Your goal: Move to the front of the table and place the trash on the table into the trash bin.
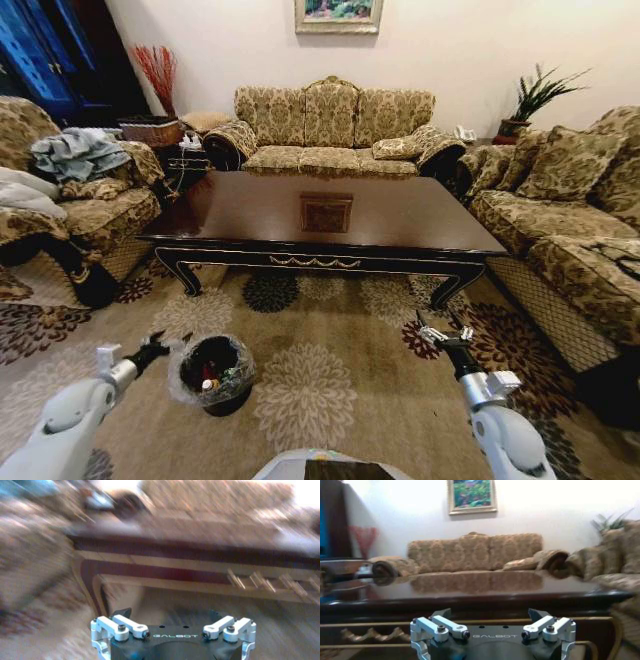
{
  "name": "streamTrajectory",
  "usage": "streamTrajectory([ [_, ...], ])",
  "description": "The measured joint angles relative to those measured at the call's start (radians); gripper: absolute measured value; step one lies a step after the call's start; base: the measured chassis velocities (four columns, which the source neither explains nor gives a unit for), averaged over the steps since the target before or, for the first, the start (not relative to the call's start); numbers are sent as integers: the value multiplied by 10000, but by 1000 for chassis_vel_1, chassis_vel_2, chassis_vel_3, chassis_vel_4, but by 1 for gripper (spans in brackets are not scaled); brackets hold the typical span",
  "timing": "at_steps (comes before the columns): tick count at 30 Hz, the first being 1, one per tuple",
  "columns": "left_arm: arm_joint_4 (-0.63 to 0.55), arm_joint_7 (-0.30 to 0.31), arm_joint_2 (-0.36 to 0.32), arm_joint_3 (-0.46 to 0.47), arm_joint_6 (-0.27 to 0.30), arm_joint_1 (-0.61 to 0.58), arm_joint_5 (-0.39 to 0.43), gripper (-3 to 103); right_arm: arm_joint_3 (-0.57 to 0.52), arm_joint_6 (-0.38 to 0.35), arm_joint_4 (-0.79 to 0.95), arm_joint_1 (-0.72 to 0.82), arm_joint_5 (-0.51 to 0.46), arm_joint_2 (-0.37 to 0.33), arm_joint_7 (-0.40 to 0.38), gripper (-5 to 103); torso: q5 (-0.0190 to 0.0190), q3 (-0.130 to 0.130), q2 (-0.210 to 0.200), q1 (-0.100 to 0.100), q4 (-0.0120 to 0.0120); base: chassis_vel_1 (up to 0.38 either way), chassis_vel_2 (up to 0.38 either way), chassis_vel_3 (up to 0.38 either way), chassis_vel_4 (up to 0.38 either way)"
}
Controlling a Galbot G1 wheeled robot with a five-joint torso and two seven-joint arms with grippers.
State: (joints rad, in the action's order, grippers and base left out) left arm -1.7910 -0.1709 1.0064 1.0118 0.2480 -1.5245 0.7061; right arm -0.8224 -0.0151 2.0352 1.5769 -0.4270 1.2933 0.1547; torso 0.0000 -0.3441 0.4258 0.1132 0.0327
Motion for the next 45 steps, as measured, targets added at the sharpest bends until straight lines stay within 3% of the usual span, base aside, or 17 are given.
streamTrajectory([
  [2,-1398,1237,444,304,-75,-416,662,100,-328,-245,549,273,78,-160,-420,100,4,-1,1,1,-3,0,0,0,0],
  [3,-1398,1237,444,304,-75,-416,662,100,-328,-245,549,273,78,-160,-420,100,4,-1,1,1,-3,0,0,0,0],
  [5,-2533,1388,955,696,-286,-1061,879,100,-628,-294,995,584,113,-331,-704,100,3,-1,3,1,-1,0,0,0,0],
  [9,-4304,1124,1953,1254,-741,-2076,1018,100,-868,-523,2219,1226,3,-558,-1450,100,3,-1,7,0,4,0,0,0,0],
  [13,-5313,1009,2664,995,-1100,-2520,732,100,-804,-837,3302,1667,-60,-474,-1829,100,2,-3,8,0,2,0,0,0,0],
  [18,-5744,885,3315,97,-984,-2333,-300,100,-506,-918,3700,1542,281,-264,-1823,100,1,-4,9,2,-2,0,0,0,0],
  [20,-5817,859,3626,-534,-701,-2048,-1000,100,-24,-920,3687,1152,825,-215,-2011,100,4,-6,8,4,1,0,0,0,0],
  [26,-5664,846,3967,-1406,-408,-1480,-2220,100,901,-1142,3468,568,1318,-238,-2250,100,2,-7,8,5,-1,0,0,0,0],
  [38,-5957,683,4087,-1355,-373,-1751,-2257,100,1295,-1032,3717,569,1807,101,-2111,100,1,-7,10,5,0,0,0,0,0],
  [45,-6543,663,4123,-1088,-510,-2088,-2147,100,1593,-575,3948,728,2932,519,-2088,100,1,-7,12,5,2,0,0,0,0],
])
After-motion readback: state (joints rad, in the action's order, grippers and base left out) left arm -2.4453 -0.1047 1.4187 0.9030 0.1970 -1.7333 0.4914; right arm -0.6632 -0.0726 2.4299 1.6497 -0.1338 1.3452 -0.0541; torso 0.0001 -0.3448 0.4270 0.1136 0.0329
